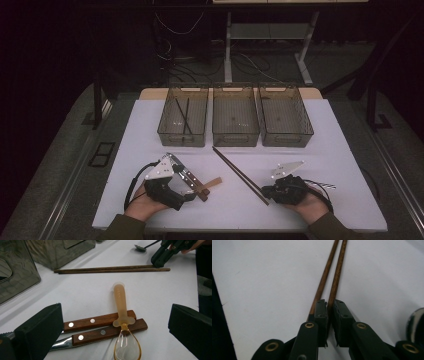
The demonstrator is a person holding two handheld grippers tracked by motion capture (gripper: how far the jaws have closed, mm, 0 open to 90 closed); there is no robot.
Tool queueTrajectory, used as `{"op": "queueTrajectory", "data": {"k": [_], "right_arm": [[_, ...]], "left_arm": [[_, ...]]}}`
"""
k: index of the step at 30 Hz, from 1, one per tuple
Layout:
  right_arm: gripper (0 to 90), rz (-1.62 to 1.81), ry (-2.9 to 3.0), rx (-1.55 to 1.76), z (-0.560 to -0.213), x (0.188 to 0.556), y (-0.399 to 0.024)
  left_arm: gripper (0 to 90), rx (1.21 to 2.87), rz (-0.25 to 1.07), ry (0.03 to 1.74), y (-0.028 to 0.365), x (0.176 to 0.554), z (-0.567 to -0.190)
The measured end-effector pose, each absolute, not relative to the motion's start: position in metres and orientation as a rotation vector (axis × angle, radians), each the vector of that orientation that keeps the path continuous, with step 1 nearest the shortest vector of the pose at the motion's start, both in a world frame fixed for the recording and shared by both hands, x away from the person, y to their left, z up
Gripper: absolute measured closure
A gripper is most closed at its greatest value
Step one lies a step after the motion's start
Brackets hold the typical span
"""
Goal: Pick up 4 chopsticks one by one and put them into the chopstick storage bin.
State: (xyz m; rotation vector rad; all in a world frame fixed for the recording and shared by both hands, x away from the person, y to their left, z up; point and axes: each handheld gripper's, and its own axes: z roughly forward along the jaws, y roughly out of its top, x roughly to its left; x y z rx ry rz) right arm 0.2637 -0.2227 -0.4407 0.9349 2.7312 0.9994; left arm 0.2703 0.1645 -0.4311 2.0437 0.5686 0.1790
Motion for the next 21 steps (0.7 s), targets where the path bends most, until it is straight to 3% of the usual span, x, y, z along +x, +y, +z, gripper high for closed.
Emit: {"op": "queueTrajectory", "data": {"k": [17,21], "right_arm": [[83.0,0.928,2.664,0.967,-0.44,0.275,-0.242],[78.4,0.957,2.646,0.965,-0.437,0.276,-0.242]], "left_arm": [[0.0,2.043,0.175,0.571,0.164,0.27,-0.431],[0.0,2.04,0.176,0.571,0.164,0.27,-0.431]]}}
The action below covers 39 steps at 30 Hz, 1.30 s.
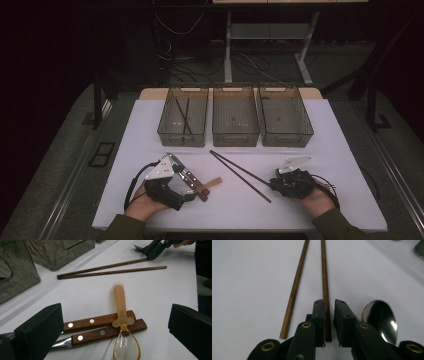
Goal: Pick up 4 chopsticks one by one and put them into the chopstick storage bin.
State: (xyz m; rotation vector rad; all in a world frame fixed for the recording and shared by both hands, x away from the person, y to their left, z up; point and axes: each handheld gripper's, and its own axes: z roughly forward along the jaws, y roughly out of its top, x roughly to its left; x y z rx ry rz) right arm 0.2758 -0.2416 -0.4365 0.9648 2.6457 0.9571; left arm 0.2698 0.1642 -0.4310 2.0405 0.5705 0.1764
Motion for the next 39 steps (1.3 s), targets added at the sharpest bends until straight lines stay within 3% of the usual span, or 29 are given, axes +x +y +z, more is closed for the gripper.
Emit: {"op": "queueTrajectory", "data": {"k": [17,39], "right_arm": [[80.5,0.992,2.673,0.978,-0.442,0.307,-0.206],[84.0,0.994,2.654,0.946,-0.437,0.306,-0.21]], "left_arm": [[0.0,2.05,0.174,0.564,0.164,0.27,-0.431],[0.0,2.051,0.172,0.564,0.164,0.27,-0.431]]}}
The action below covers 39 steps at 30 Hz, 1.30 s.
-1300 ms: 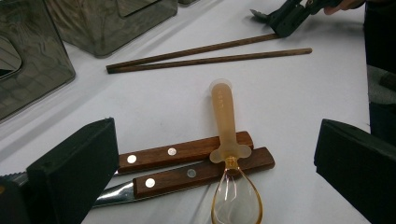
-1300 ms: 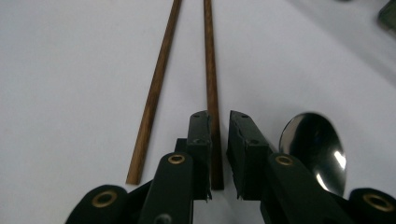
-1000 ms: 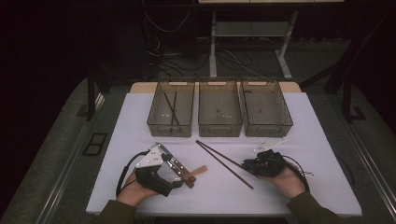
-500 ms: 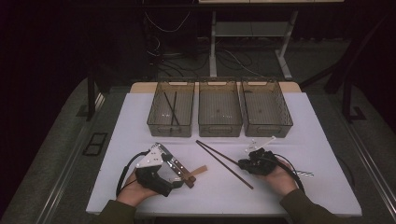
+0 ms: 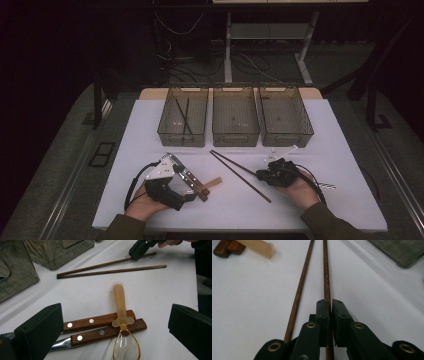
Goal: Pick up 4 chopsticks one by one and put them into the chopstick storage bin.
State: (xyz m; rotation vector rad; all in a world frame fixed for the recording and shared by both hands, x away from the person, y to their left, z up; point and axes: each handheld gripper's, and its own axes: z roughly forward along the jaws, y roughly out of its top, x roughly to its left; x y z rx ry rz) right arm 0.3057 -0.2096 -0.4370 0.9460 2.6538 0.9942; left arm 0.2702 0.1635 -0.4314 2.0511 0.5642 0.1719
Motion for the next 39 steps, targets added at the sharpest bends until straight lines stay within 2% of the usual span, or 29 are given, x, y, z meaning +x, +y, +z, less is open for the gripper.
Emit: {"op": "queueTrajectory", "data": {"k": [39], "right_arm": [[84.2,1.398,2.45,0.887,-0.372,0.303,-0.246]], "left_arm": [[0.0,2.051,0.173,0.567,0.163,0.27,-0.432]]}}
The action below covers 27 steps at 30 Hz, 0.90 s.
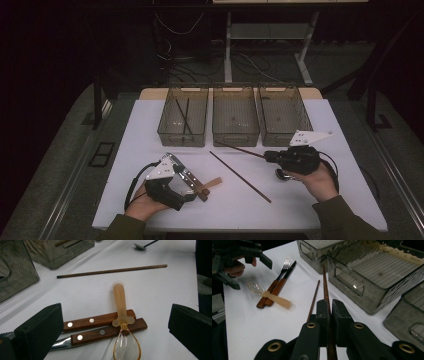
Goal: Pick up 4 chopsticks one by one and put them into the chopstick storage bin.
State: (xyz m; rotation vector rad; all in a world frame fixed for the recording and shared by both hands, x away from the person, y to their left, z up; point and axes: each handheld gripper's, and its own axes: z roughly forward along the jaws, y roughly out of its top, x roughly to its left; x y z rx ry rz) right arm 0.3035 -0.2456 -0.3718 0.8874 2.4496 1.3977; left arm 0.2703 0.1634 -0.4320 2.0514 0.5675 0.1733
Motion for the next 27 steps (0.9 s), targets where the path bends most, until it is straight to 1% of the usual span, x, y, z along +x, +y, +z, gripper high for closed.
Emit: {"op": "queueTrajectory", "data": {"k": [19,27], "right_arm": [[84.2,1.453,2.387,0.848,-0.345,0.314,-0.239],[84.2,1.456,2.385,0.84,-0.343,0.322,-0.23]], "left_arm": [[0.0,2.046,0.174,0.573,0.164,0.271,-0.432],[0.0,2.047,0.173,0.574,0.163,0.271,-0.433]]}}
